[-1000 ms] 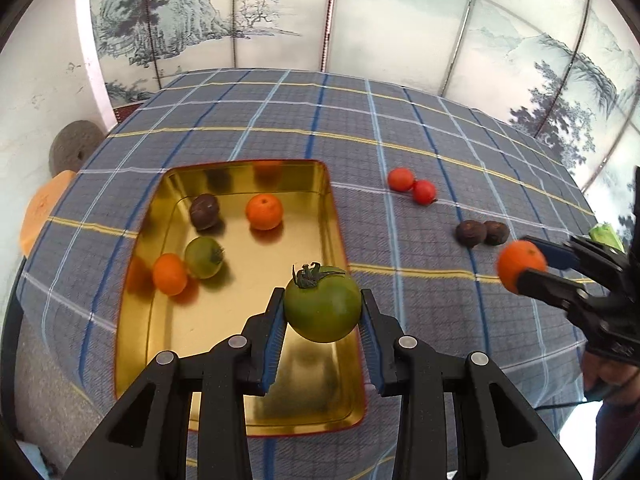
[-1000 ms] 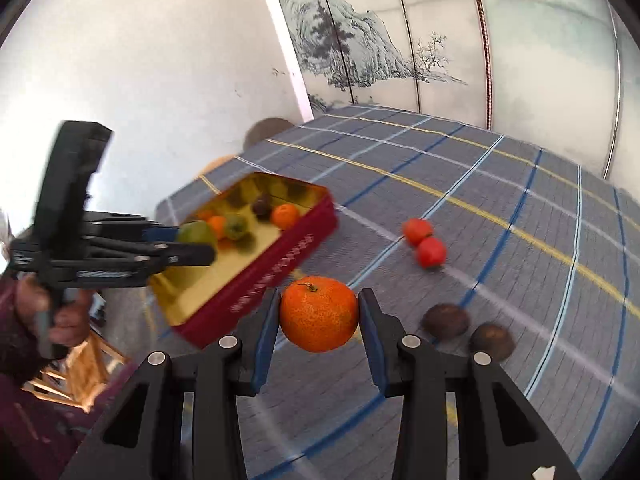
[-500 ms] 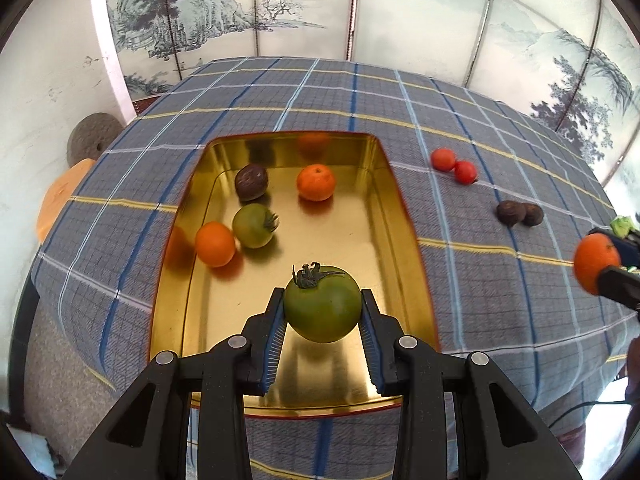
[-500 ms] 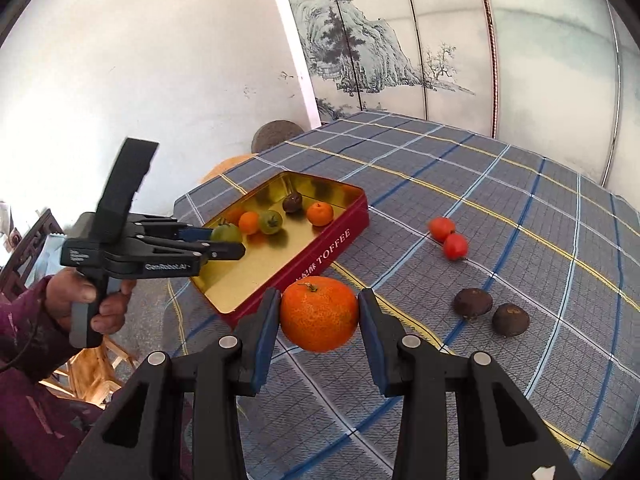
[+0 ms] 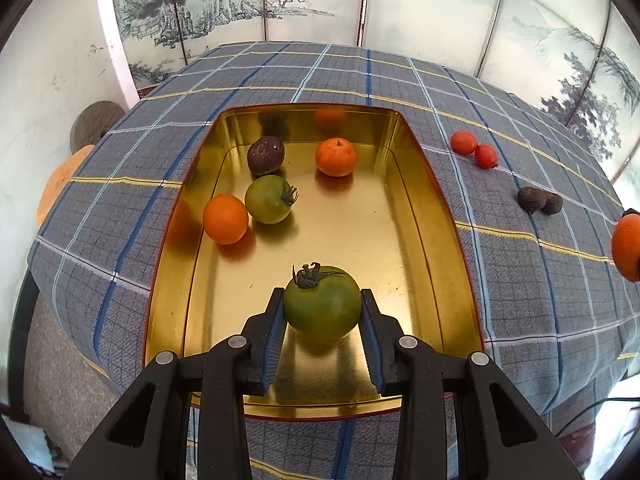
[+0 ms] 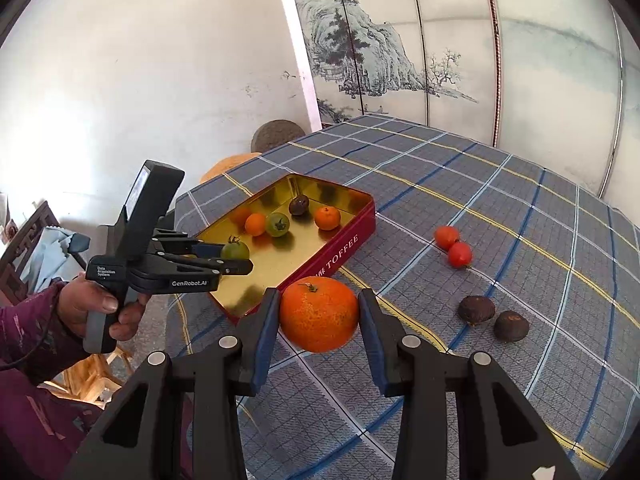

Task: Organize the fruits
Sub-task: 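Lower the green tomato into the tin and open the left tool while the right tool carries the orange, then lower the orange into the tin and open the right tool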

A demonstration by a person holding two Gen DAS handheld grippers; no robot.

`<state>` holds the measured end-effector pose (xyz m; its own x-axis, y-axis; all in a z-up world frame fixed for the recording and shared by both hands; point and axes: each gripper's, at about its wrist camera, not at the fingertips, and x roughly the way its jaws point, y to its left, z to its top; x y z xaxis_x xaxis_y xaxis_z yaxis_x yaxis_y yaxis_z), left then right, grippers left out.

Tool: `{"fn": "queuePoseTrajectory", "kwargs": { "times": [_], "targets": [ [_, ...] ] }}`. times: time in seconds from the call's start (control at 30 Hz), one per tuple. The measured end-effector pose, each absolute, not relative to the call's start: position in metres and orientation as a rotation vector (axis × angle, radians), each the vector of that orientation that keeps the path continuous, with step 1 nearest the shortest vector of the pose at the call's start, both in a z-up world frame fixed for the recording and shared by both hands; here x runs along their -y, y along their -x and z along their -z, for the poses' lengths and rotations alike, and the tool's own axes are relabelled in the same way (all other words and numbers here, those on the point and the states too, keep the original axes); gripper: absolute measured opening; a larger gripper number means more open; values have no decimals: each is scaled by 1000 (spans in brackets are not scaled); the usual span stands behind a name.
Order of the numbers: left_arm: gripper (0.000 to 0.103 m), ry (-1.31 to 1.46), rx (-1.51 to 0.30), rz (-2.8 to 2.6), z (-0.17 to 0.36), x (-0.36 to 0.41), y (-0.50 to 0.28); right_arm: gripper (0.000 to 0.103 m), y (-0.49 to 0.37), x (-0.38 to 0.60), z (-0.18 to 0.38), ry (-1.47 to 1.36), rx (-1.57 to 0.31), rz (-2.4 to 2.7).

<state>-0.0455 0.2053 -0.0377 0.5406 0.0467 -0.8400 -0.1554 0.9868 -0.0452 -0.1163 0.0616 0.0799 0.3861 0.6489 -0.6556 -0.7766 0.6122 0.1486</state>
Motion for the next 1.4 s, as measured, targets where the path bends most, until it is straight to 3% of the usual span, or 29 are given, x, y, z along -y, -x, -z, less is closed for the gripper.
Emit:
{"fn": "queuePoseTrajectory", "kwargs": {
  "times": [0.47, 0.67, 1.17, 1.4],
  "targets": [
    [40, 77, -995, -146, 46, -205, 42, 37, 117, -74, -81, 207, -740, -931],
    [64, 67, -931, -160, 31, -206, 49, 37, 111, -90, -86, 215, -734, -952],
    [64, 66, -898, -248, 23, -234, 68, 37, 71, -174, -66, 224, -813, -1060],
    [72, 60, -885, -307, 21, -252, 80, 37, 49, -216, -36, 262, -882, -1056]
  ]
}}
